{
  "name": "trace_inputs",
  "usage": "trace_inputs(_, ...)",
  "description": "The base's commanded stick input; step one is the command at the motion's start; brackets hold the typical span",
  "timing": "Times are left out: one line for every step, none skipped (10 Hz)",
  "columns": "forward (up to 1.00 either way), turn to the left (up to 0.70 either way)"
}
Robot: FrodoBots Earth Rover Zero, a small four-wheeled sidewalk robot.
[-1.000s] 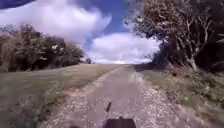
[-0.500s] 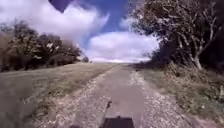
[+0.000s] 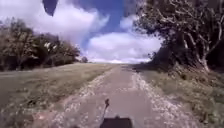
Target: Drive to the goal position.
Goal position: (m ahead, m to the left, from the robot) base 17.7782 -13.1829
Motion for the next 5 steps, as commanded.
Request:
trace_inputs(1.0,0.01)
trace_inputs(1.0,0.01)
trace_inputs(1.0,0.01)
trace_inputs(1.0,0.01)
trace_inputs(1.0,0.01)
